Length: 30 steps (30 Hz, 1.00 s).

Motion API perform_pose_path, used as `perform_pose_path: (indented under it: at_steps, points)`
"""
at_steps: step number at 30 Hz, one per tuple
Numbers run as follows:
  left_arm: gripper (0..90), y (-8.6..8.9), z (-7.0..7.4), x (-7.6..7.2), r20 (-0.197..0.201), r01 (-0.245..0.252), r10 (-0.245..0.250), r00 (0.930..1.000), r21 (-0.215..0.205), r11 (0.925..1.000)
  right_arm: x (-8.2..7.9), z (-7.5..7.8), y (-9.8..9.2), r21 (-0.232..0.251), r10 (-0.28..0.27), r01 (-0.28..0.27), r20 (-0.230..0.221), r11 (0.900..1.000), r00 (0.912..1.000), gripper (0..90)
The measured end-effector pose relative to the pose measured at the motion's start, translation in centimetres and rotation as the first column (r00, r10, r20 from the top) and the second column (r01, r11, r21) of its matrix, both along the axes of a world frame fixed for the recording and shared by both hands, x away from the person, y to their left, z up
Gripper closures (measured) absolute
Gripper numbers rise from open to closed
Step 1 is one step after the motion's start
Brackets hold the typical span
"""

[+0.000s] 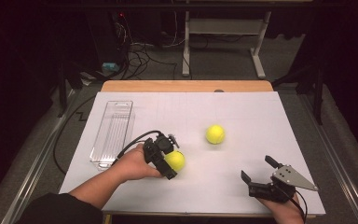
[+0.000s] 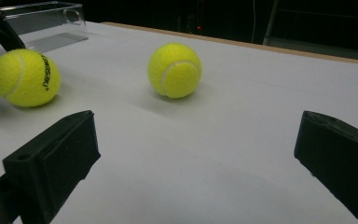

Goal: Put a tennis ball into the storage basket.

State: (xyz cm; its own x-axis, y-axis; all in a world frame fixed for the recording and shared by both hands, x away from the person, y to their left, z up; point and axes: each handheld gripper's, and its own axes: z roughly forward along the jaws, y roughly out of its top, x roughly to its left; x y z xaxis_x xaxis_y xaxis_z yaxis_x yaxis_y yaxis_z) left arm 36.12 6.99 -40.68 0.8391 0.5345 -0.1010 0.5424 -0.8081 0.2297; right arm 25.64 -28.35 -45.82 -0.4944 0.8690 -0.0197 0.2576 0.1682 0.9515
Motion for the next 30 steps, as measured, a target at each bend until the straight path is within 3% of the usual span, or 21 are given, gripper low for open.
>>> perform_pose_path:
  at_steps: [8,14,20,30]
  points:
    - [3.0,-1.2,-0.7,1.3,-0.011,-0.010,0.010,0.9999,0.015,0.9998,0.0,0.0,-0.1,0.002,-0.002,0.002,-0.001,1.000,1.0000,0.0]
    - [10.0,-1.7,-0.9,1.8,-0.017,-0.009,0.010,0.9998,0.014,0.9999,0.0,0.0,-0.1,0.002,-0.003,0.003,-0.002,1.000,1.0000,0.0]
    - [25.0,-1.9,-1.0,1.9,-0.018,0.000,0.000,0.9998,0.008,1.0000,0.0,0.0,-0.2,0.003,-0.005,0.005,-0.001,1.000,1.0000,0.0]
    - [26.3,-1.8,-0.8,1.9,-0.022,0.001,-0.001,0.9997,0.005,1.0000,0.0,-0.1,-0.2,0.001,-0.007,0.007,0.000,1.000,1.0000,0.0]
